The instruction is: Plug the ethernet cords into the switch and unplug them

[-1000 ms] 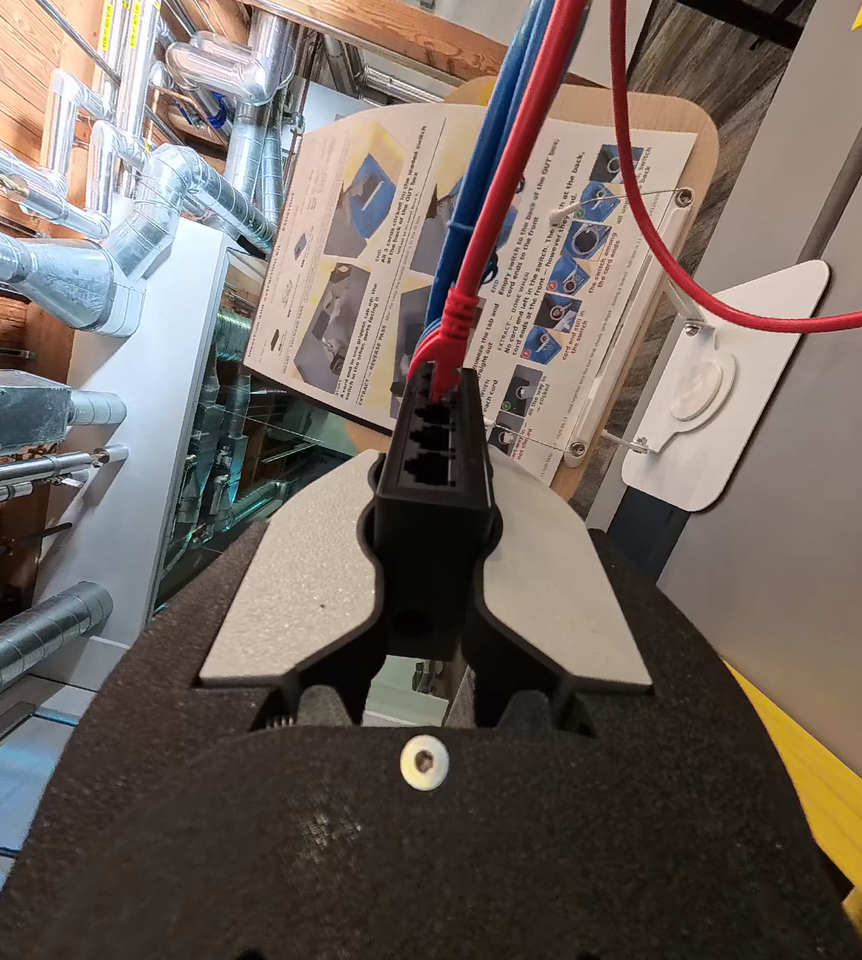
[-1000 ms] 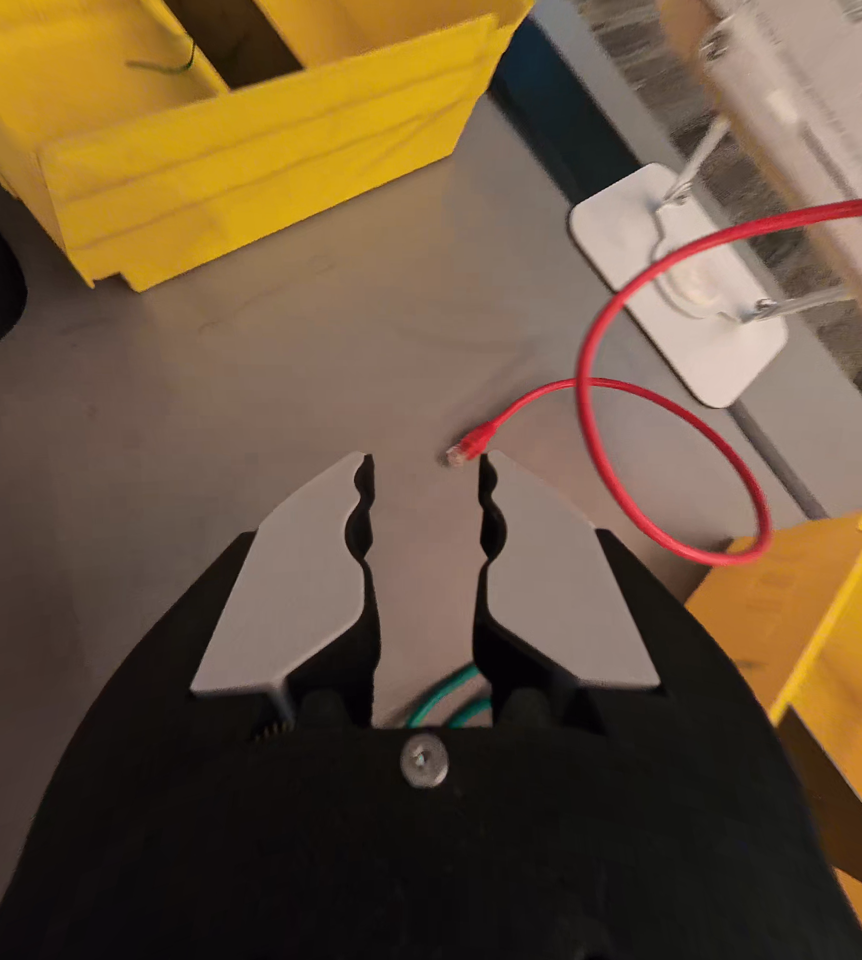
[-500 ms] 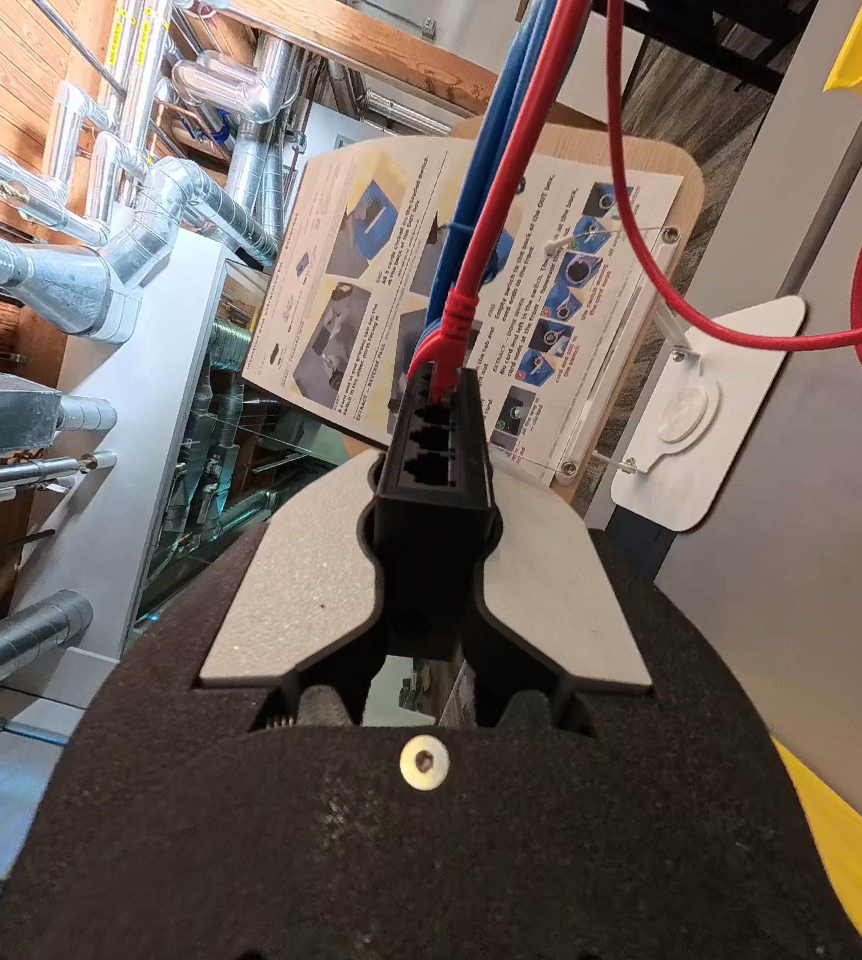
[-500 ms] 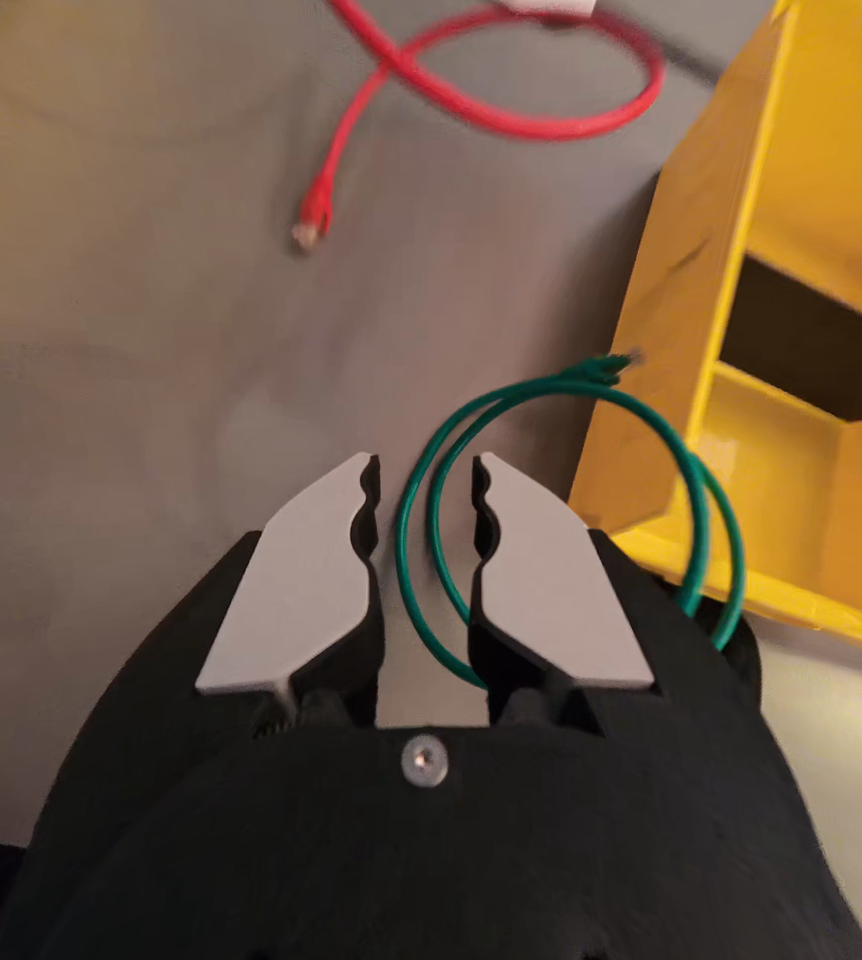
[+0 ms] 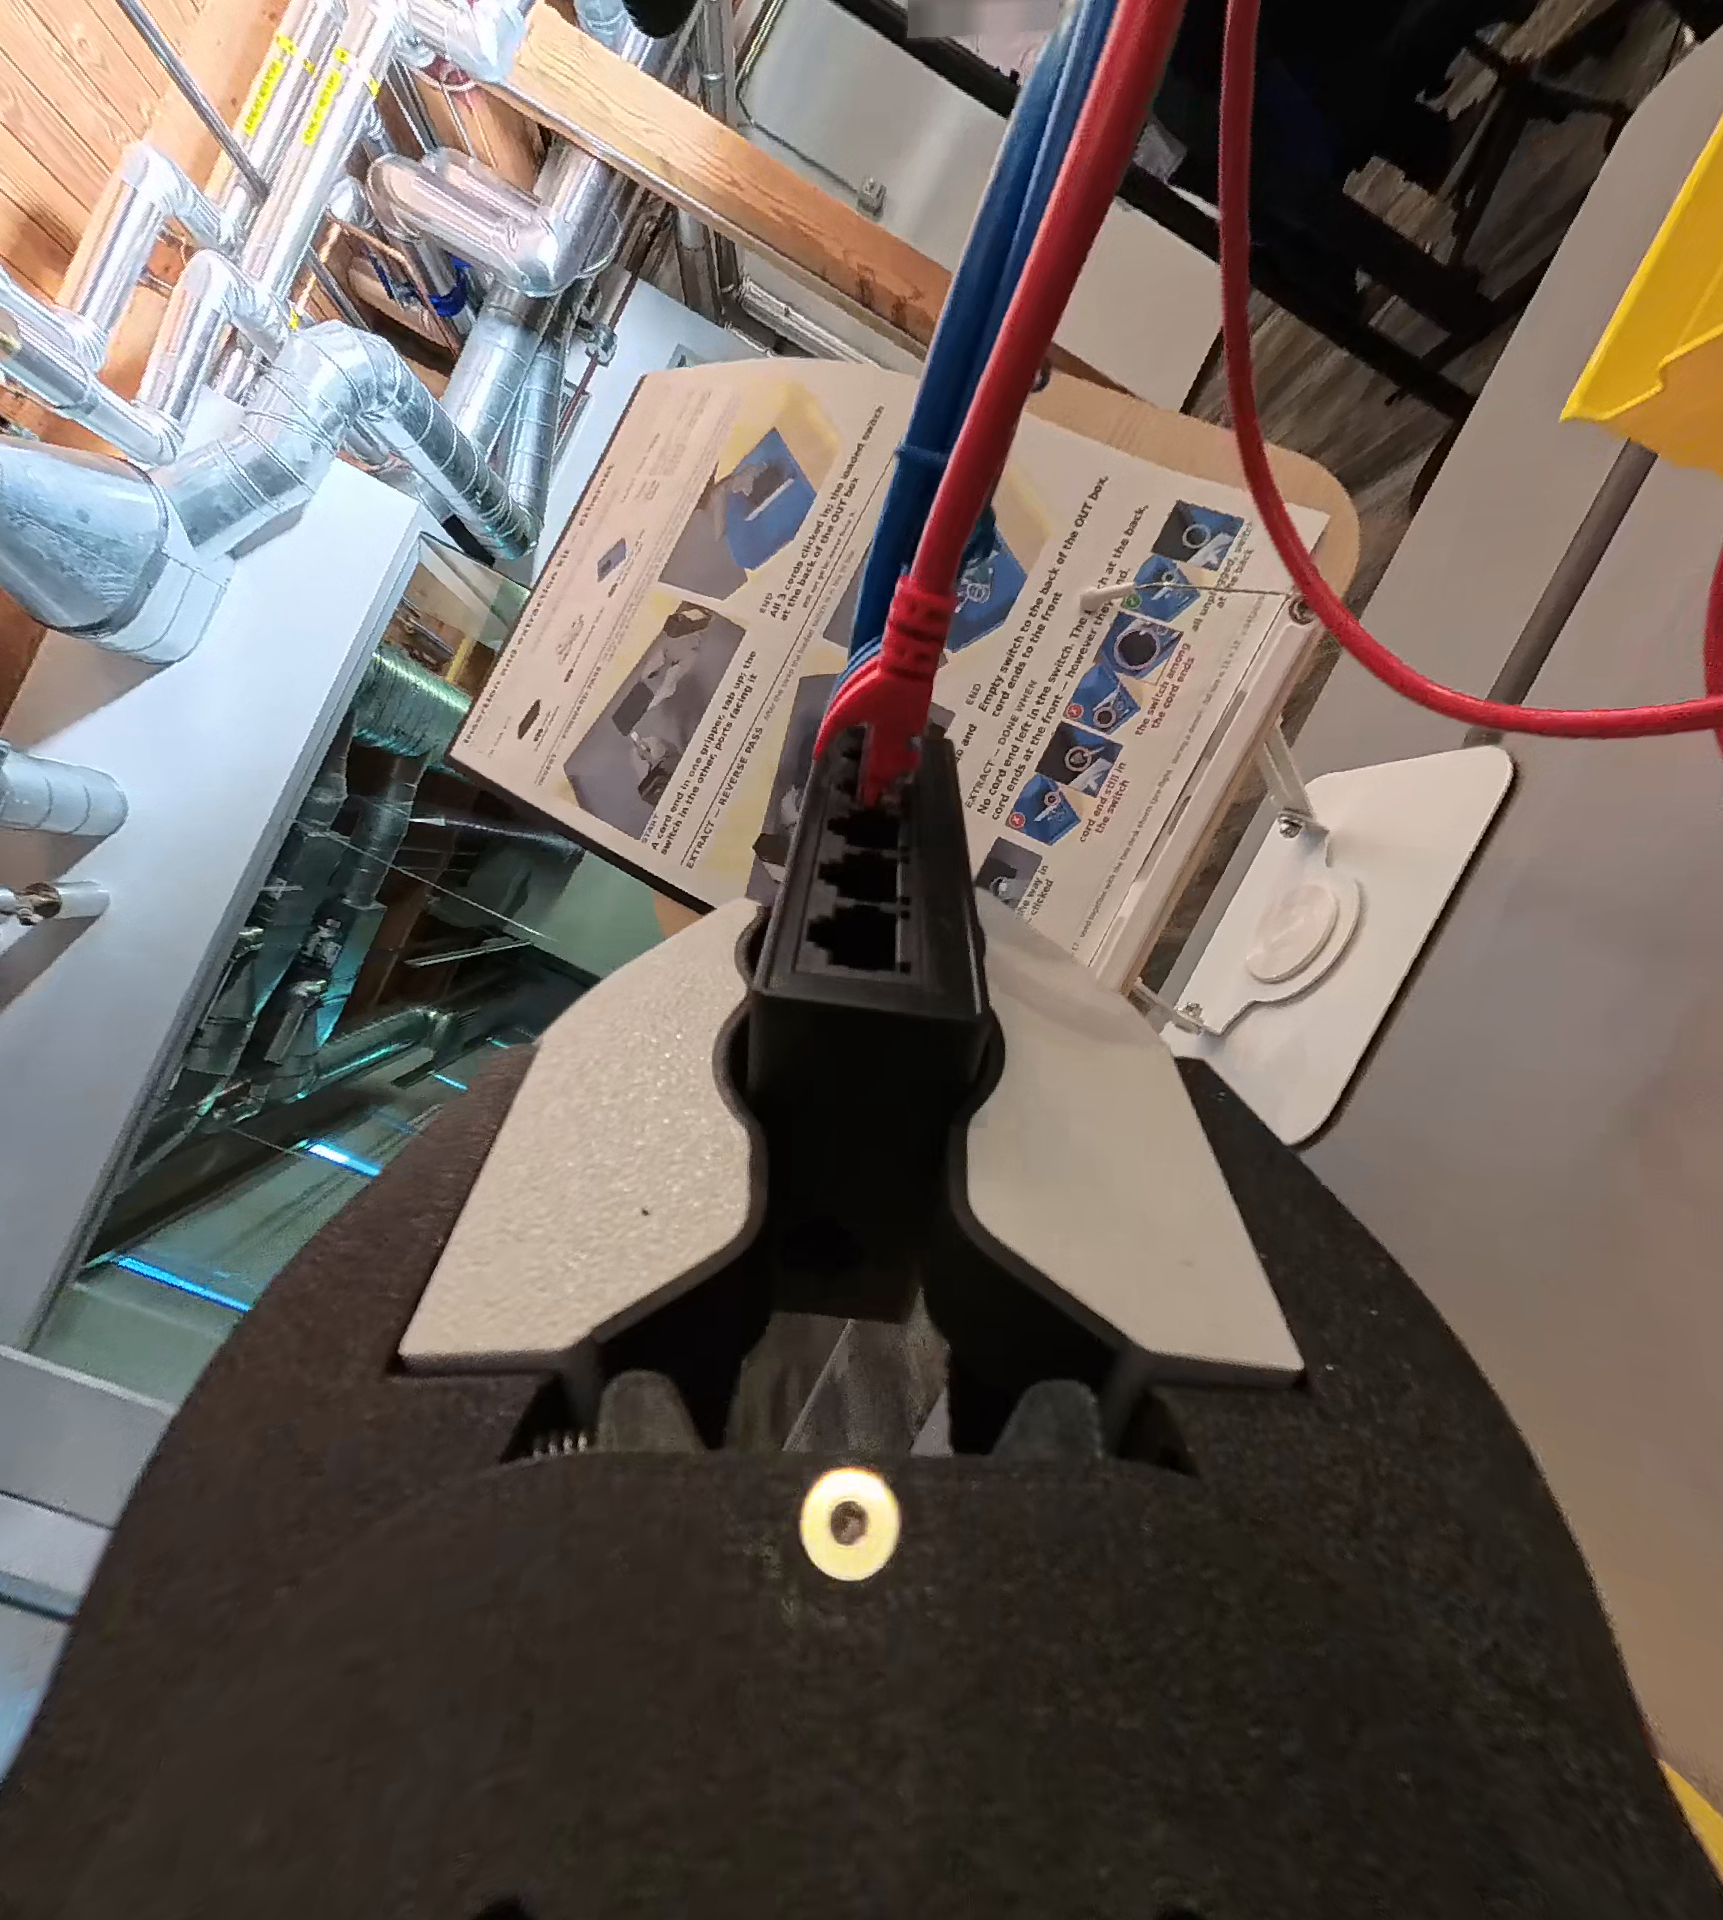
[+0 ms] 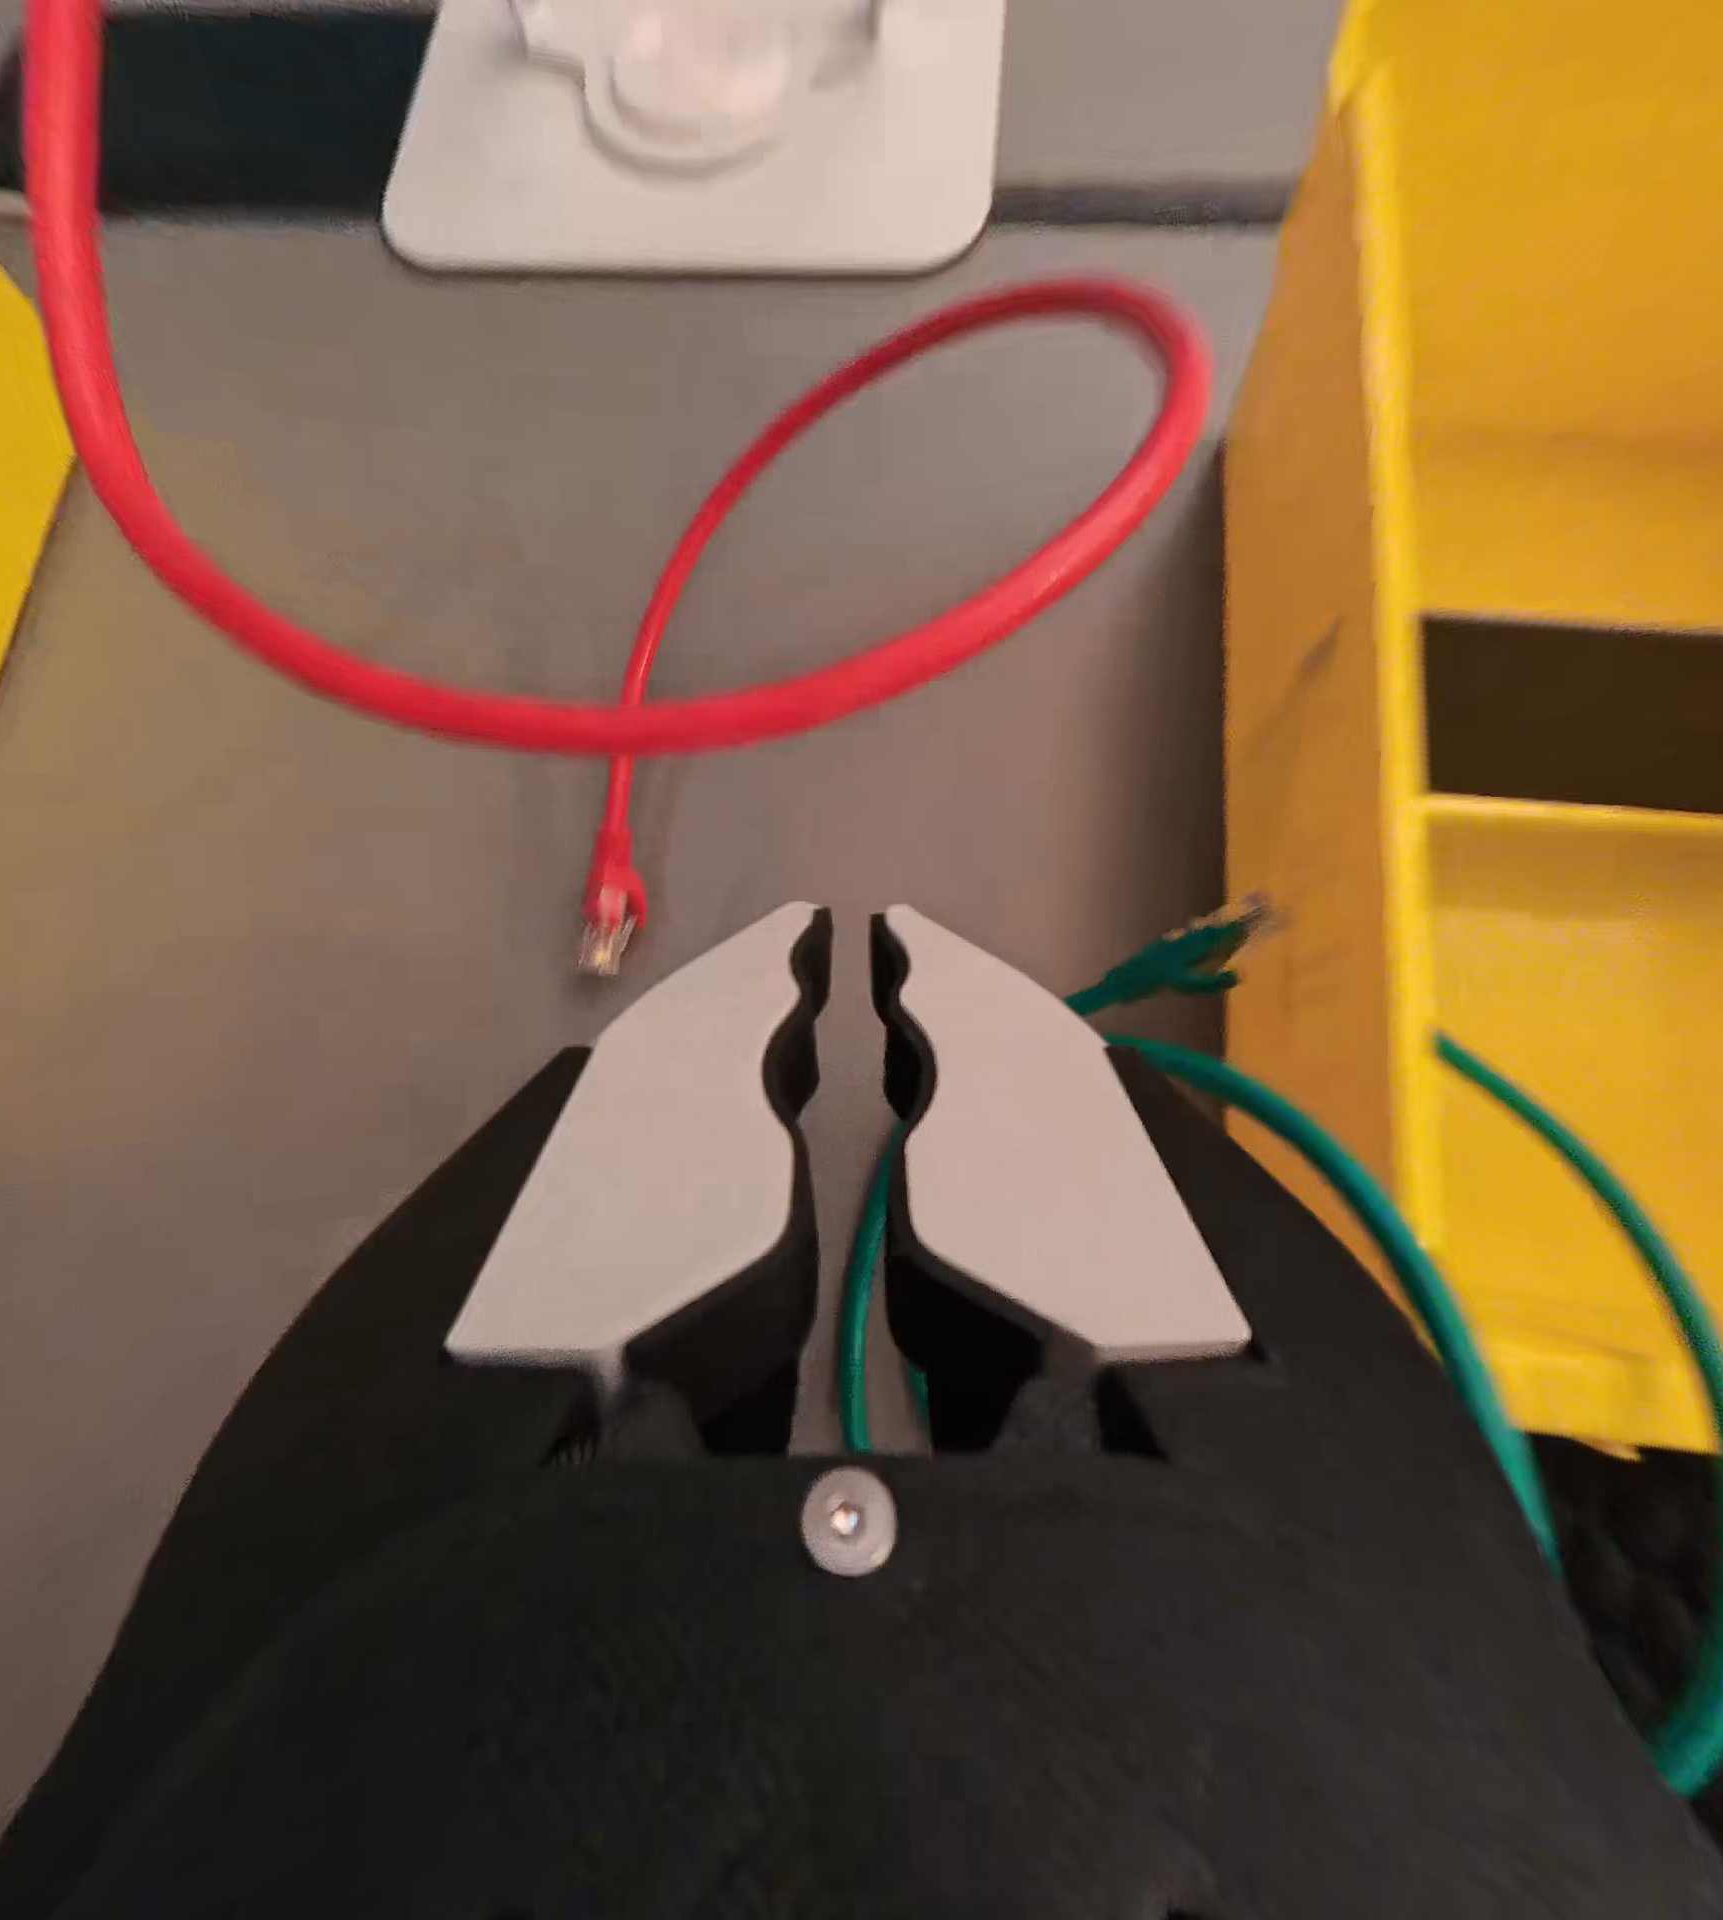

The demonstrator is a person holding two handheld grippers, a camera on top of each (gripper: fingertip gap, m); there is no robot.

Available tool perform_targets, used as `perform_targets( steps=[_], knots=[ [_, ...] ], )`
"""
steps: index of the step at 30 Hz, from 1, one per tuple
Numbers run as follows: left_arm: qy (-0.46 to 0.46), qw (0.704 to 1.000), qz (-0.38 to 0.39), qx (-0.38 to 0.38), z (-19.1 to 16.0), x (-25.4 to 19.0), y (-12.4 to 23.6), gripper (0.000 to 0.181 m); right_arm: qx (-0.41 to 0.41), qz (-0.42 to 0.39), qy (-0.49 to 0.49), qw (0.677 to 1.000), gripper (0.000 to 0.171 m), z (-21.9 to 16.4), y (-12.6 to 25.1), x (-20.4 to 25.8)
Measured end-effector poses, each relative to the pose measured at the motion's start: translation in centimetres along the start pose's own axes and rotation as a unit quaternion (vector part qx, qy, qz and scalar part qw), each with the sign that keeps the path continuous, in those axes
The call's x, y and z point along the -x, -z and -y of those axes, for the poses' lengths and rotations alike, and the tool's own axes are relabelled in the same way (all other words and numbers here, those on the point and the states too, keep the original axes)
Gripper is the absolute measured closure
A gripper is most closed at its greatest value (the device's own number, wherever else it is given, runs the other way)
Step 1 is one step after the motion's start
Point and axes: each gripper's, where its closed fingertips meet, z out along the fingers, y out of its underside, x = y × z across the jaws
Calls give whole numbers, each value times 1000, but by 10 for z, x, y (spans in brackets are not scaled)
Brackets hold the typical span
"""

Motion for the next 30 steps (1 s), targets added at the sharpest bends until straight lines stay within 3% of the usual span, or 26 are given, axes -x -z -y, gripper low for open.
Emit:
perform_targets(
  steps=[3, 5, 9, 13, 16, 18, 23, 30],
  knots=[
    [15, 1000, -3, -8, -2, -1, -2, 151, 3, -37, -13, 999, 164, 9, 5, -23],
    [19, 1000, -5, -9, -3, -1, -2, 151, 32, -15, -10, 999, 163, 2, -5, -16],
    [21, 1000, -9, -15, 2, -4, -2, 151, 112, -84, 70, 988, 164, -5, -22, -32],
    [16, 1000, -15, -22, 9, -8, -2, 151, 221, -105, 111, 963, 165, -13, -18, -37],
    [15, 999, -19, -25, 12, -11, -2, 151, 291, -67, 73, 952, 166, -40, -15, -32],
    [16, 999, -21, -26, 13, -13, -3, 151, 281, -40, 57, 957, 164, -49, -20, -25],
    [18, 999, -24, -30, 15, -14, -2, 151, 233, -62, 34, 970, 149, -49, -28, -30],
    [23, 999, -21, -33, 15, -11, -1, 151, 259, -48, -10, 965, 144, -59, -23, -19]
  ],
)
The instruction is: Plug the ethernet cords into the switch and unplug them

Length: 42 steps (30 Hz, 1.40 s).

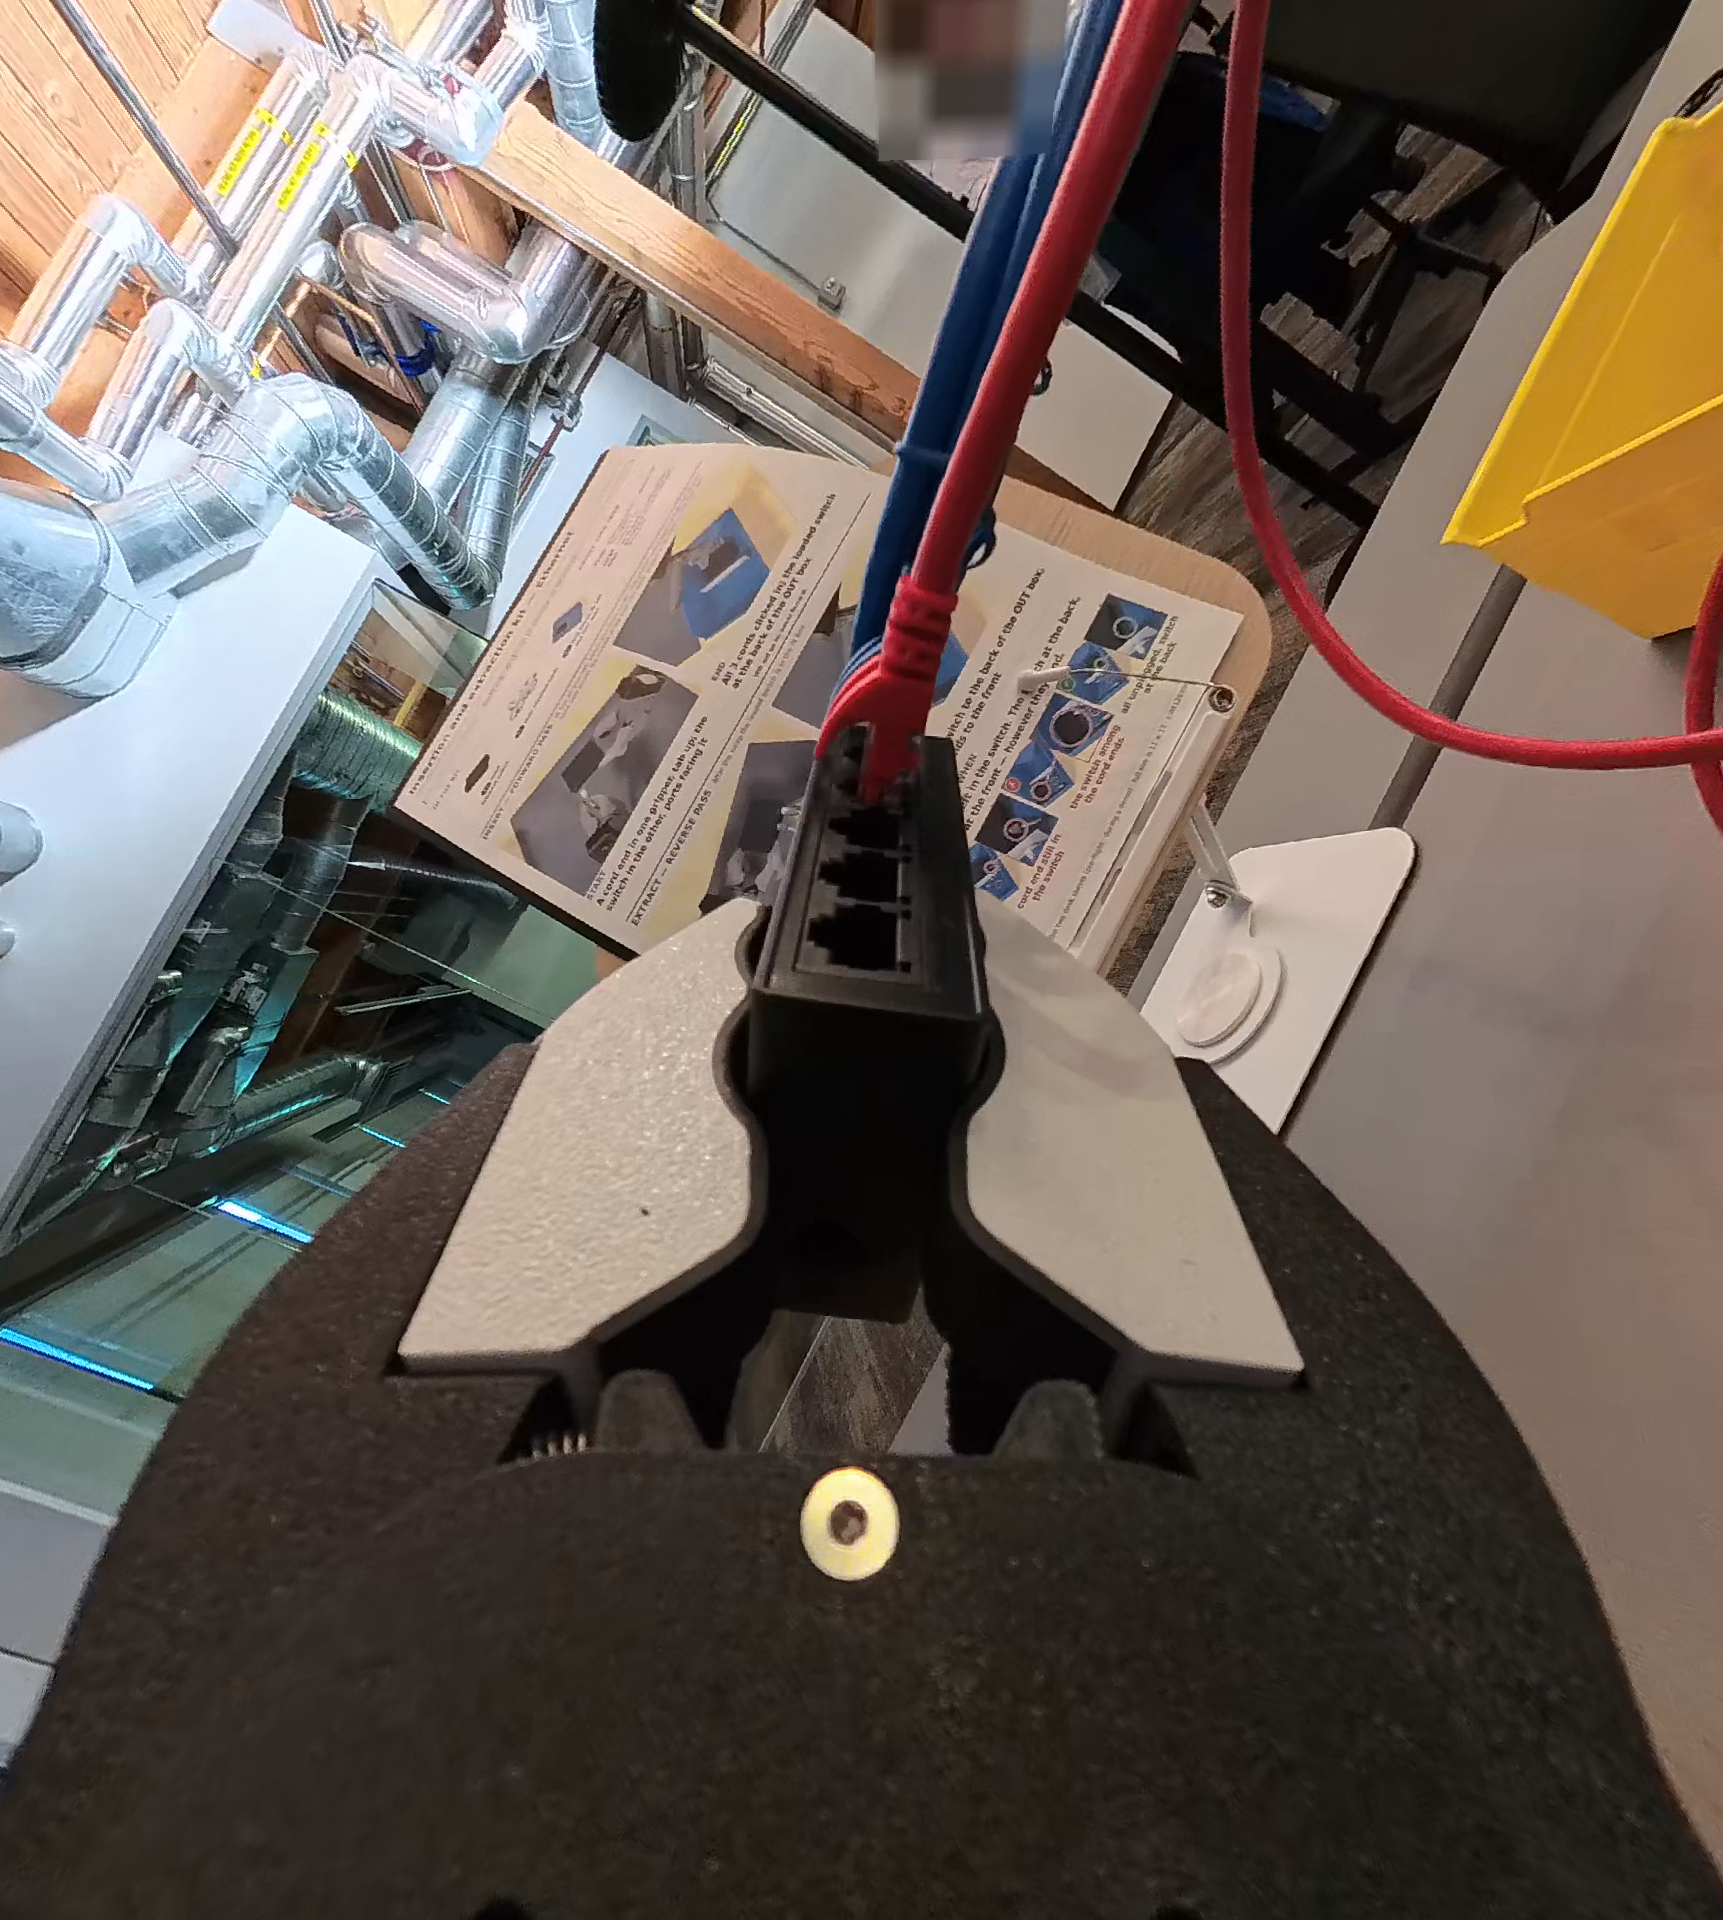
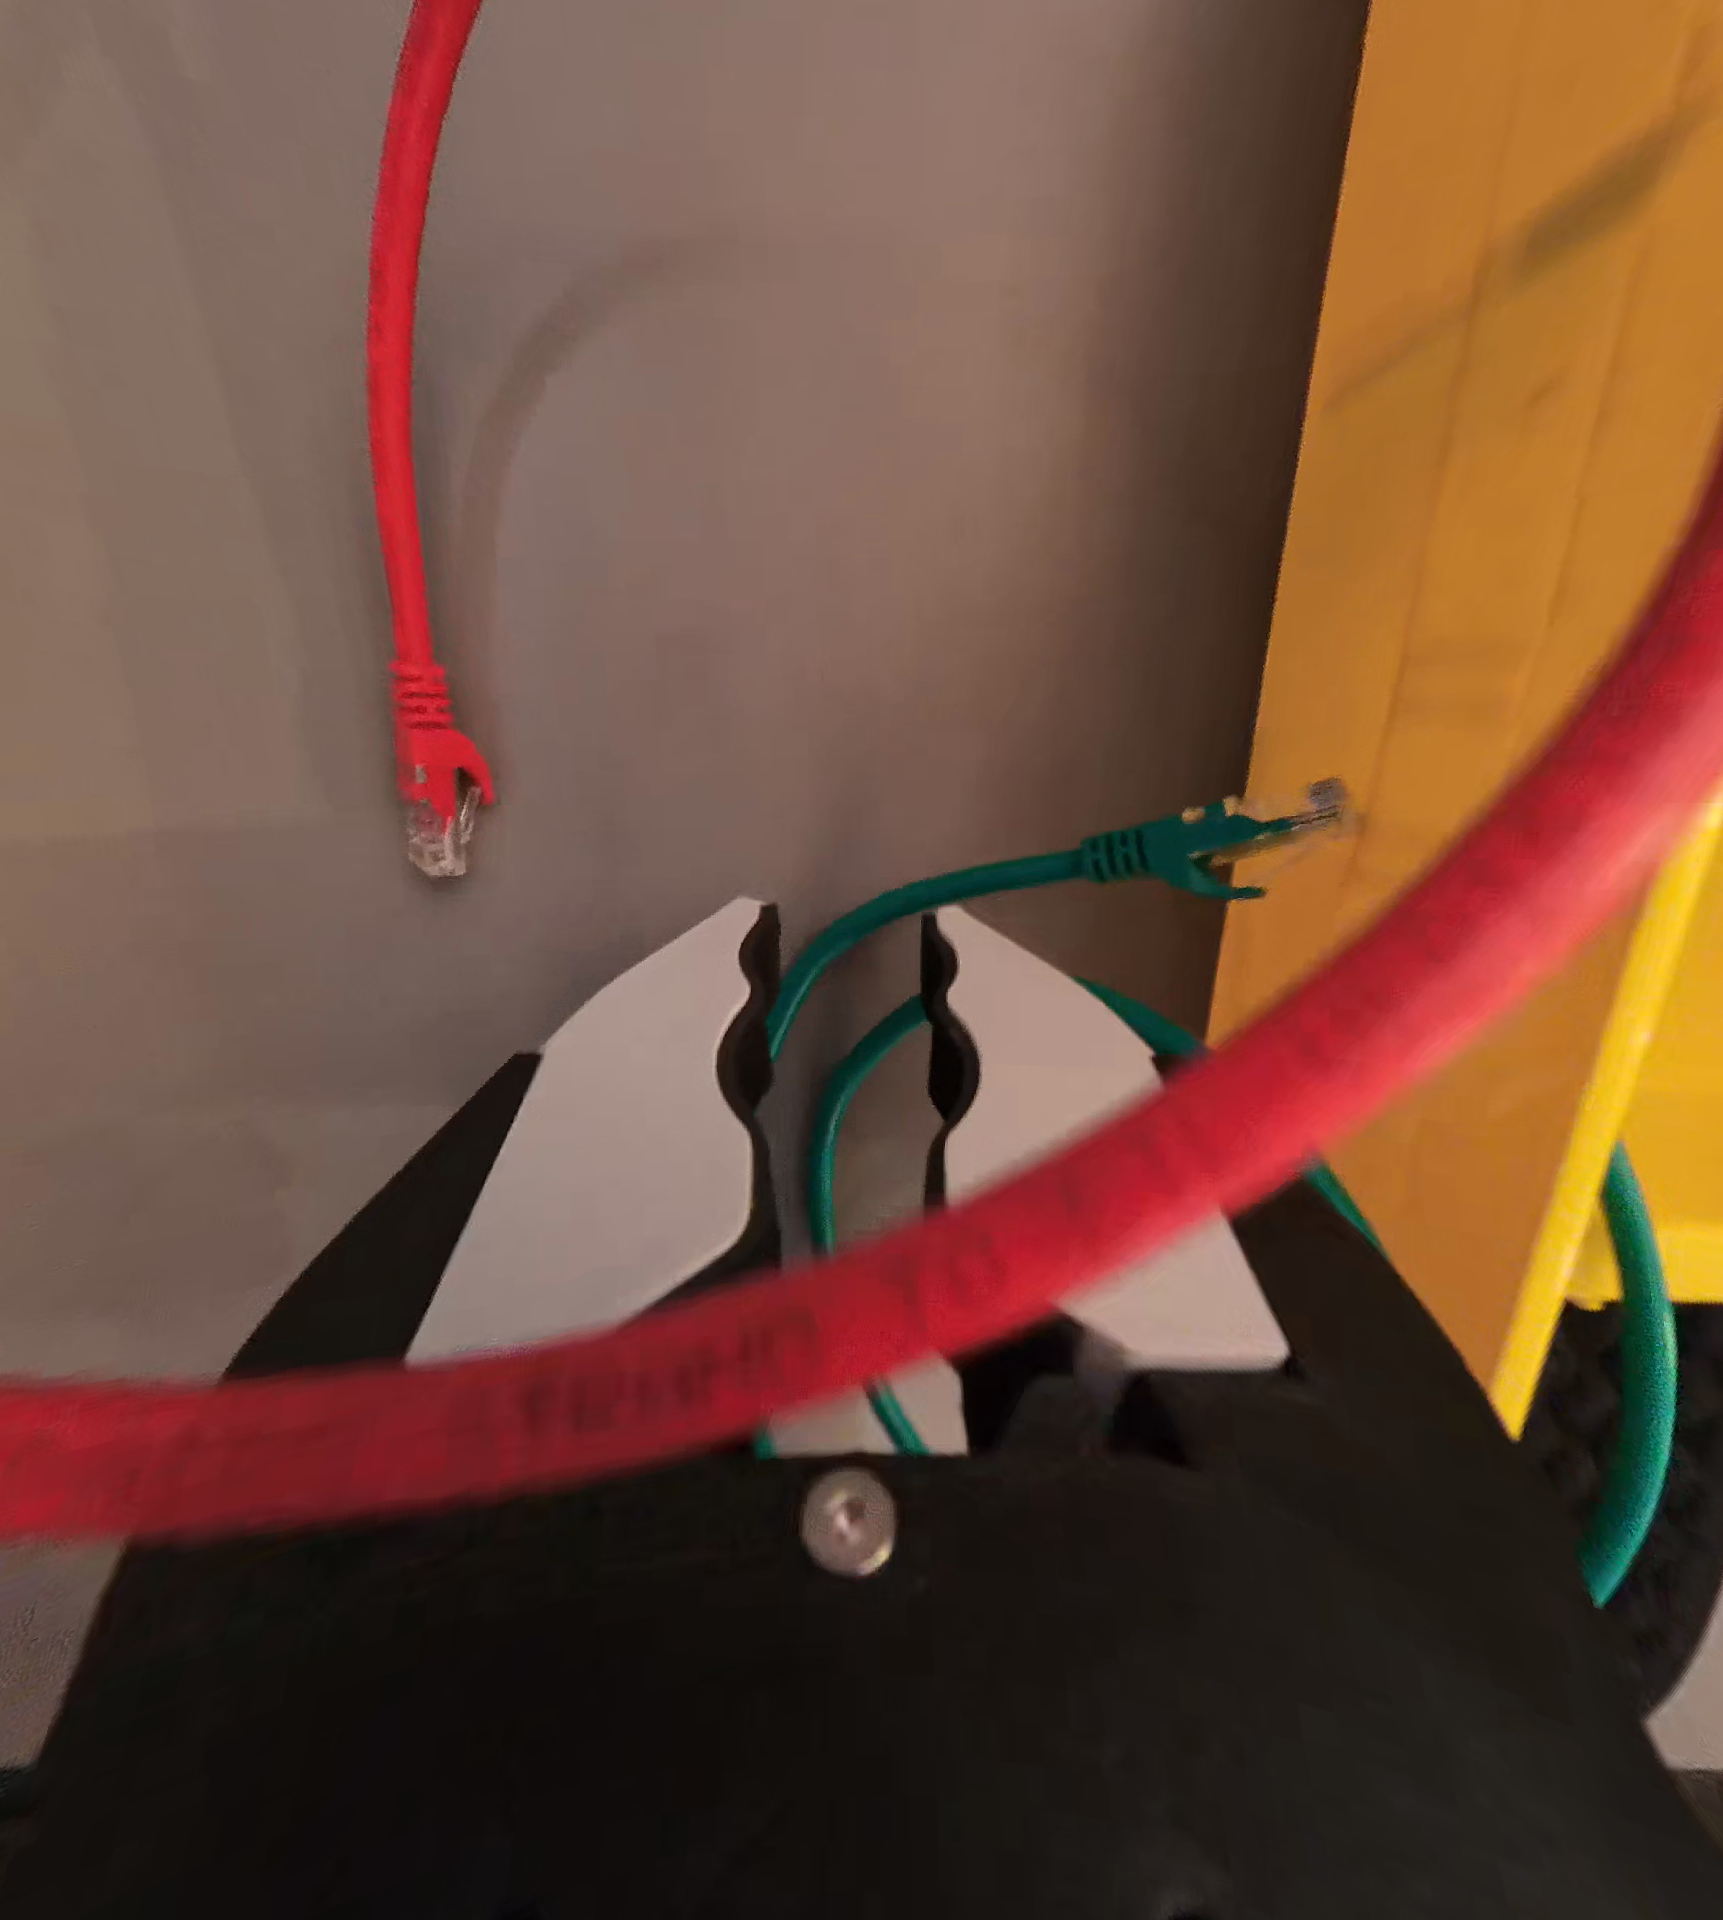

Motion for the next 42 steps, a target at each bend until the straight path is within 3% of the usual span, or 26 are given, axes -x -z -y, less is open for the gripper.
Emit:
perform_targets(
  steps=[6, 17, 27, 30, 34, 38, 42],
  knots=[
    [3, 1000, 1, -2, 0, 1, 0, 151, 20, 27, -45, 998, 144, -14, -4, 4],
    [9, 1000, 5, -8, 2, 4, 2, 151, -16, 73, -98, 992, 147, -5, -22, 6],
    [10, 1000, 1, -11, 4, 2, 2, 151, -182, 81, -110, 974, 158, 24, -28, 6],
    [12, 1000, 3, -10, 2, 3, 2, 151, -227, 116, -97, 962, 160, 32, -20, 16],
    [22, 1000, 8, 0, -6, 7, 1, 151, -265, 139, -23, 954, 163, 29, -9, 35],
    [30, 999, 14, 15, -18, 11, -1, 151, -253, 31, 109, 961, 163, 8, -4, 38],
    [32, 999, 18, 28, -27, 12, -3, 151, -245, -39, 212, 945, 164, -13, 6, 42]
  ],
)
